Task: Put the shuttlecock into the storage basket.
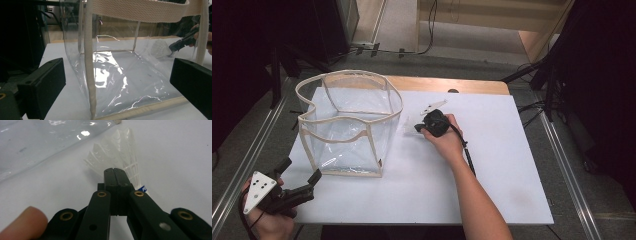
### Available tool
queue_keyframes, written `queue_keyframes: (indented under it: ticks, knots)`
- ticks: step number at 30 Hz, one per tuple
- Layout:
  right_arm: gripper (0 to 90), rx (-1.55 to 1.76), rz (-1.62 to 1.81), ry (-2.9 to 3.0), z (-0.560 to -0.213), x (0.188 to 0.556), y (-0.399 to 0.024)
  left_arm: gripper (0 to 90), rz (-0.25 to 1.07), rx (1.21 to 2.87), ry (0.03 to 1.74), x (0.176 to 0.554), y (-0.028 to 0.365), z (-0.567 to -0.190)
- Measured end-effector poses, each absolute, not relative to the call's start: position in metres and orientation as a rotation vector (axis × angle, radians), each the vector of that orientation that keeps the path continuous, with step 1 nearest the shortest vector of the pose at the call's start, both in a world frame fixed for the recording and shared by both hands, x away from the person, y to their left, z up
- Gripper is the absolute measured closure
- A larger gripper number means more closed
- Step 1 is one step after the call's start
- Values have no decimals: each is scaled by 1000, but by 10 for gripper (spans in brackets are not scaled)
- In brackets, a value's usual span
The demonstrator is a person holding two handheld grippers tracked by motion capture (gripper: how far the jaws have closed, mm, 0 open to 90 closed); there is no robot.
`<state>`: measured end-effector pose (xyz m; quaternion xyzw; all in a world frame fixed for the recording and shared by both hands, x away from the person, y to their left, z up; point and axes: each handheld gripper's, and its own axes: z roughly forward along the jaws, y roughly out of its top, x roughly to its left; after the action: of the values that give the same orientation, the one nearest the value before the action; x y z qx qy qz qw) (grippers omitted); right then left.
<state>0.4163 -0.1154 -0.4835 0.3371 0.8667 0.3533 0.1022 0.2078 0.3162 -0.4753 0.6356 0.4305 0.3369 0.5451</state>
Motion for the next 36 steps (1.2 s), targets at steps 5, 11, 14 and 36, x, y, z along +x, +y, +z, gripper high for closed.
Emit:
queue_keyframes:
  ticks: [5,11,14,36]
  knots:
    - [879,1036,1051,2544,-483,425,-116,6,798,1509,1016,207,315,-475]
    - [879,1065,1030,2534,-484,432,-116,7,796,1508,1012,207,315,-475]
    - [876,1056,1047,2532,-481,433,-118,6,796,1509,1014,207,316,-475]
    - [0,1095,932,2552,-463,443,-139,6,791,1516,1013,208,314,-476]
